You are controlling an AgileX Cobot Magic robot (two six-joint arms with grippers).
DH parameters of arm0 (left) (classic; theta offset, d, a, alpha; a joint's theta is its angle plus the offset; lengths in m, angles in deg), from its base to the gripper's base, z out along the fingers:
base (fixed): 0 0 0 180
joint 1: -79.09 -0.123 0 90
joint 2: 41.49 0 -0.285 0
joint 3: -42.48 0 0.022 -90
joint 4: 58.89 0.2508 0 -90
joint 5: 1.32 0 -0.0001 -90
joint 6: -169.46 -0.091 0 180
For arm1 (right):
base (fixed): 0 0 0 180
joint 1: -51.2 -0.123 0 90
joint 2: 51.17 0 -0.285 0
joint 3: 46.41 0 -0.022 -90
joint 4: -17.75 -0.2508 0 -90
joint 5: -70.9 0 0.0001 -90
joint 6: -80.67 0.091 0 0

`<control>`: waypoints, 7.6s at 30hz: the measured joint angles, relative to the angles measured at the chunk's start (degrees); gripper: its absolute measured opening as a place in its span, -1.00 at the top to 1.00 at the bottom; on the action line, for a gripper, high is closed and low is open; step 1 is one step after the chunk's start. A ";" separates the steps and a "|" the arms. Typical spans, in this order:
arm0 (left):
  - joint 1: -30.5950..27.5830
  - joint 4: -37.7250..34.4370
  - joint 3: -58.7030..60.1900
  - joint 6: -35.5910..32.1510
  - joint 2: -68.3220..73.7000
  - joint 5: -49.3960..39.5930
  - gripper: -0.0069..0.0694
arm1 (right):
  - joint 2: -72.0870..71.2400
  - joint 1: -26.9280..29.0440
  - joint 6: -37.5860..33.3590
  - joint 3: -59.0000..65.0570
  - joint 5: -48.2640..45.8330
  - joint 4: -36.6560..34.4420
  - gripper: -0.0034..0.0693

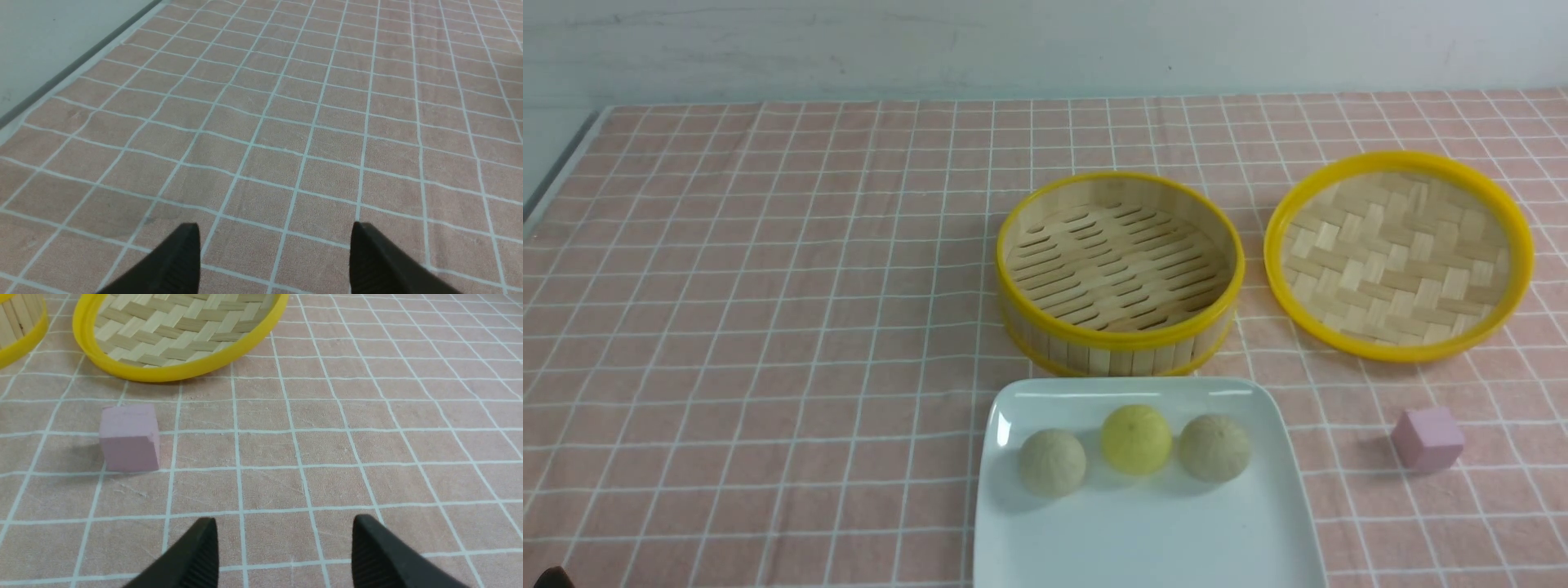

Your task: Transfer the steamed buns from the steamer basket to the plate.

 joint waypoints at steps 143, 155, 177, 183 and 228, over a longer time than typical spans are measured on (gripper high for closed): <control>8.07 0.04 0.00 0.00 -0.02 -0.11 -0.48 | -3.52 -5.63 1.52 -0.30 -1.78 -1.55 -0.31; 8.07 0.04 0.00 0.00 -0.02 -0.11 -0.48 | -3.52 -5.63 1.52 -0.30 -1.78 -1.55 -0.31; 8.07 0.11 0.00 0.00 -0.02 -0.11 -0.48 | -3.52 -5.63 1.52 -0.30 -1.78 -1.49 -0.31; 8.07 0.11 0.00 0.00 -0.02 -0.11 -0.48 | -3.52 -5.63 1.52 -0.30 -1.78 -1.49 -0.31; 8.07 0.20 0.00 0.00 -0.02 -0.15 -0.48 | -3.52 -5.63 1.52 -0.30 -1.78 -1.49 -0.31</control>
